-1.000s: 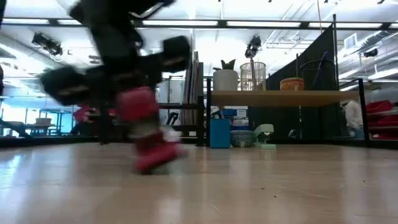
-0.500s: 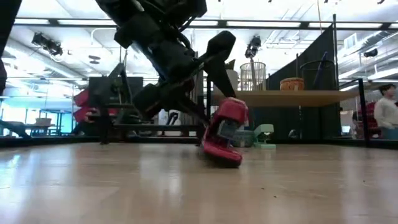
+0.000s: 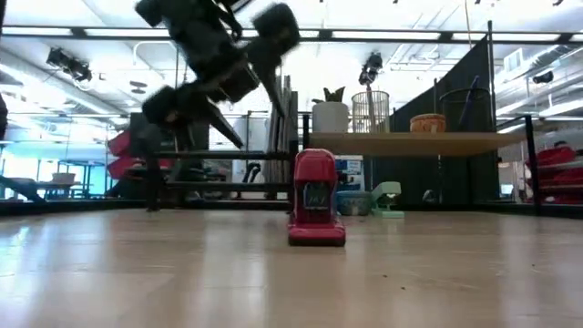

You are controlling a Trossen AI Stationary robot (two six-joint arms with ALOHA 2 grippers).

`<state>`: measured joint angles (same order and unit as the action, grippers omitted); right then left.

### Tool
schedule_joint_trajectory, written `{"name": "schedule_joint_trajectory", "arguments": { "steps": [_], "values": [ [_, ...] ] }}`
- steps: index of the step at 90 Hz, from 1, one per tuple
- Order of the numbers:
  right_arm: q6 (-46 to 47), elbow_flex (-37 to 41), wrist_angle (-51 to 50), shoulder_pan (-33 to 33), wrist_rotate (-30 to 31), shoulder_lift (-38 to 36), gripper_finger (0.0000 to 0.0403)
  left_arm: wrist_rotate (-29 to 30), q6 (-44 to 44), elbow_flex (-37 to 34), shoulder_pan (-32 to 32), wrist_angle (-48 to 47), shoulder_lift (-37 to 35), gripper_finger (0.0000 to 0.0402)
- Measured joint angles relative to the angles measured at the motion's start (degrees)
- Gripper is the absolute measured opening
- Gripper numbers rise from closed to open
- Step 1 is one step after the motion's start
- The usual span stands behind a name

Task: Stock shelves
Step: Put the red stapler under the shelf

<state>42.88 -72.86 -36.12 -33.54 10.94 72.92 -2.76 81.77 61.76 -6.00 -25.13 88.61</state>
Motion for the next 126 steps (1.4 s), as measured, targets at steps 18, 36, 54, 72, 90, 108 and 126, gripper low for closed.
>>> {"name": "schedule_joint_trajectory", "arguments": {
  "steps": [18,36,54,72,90,108,126],
  "values": [
    [1.68,-1.45,7.79,-4.11,1.78,11.47,0.0168,-0.48,-11.77,0.0,0.0,-6.38,-5.96,0.0238],
    [13.21,-10.47,2.02,-4.36,12.21,24.35,0.0215,-6.46,-26.04,0.0,0.0,-11.15,-8.23,0.0238],
    [29.9,-17.81,-12.49,-0.39,14.83,34.13,0.0258,-12.67,-38.99,-0.02,-0.04,-16.81,-8.16,0.0238],
    [39.7,-21.99,-13.13,4.39,10.68,40.23,0.0268,-13.42,-45.44,-0.04,0.0,-19.68,-8.16,0.0238],
    [44.07,-23.78,-13.85,8.27,6.71,43.45,0.0257,-13.51,-47.67,-0.04,0.0,-19.64,-8.14,0.0238],
    [48.64,-23.8,-18.15,11.33,5.72,44.15,0.0247,-13.7,-48.58,-0.04,0.0,-19.62,-8.14,0.0238],
    [49.01,-23.76,-16.98,14.14,5.24,45.57,0.0245,-13.73,-48.57,-0.04,0.0,-19.44,-8.12,0.0238]
  ]
}}
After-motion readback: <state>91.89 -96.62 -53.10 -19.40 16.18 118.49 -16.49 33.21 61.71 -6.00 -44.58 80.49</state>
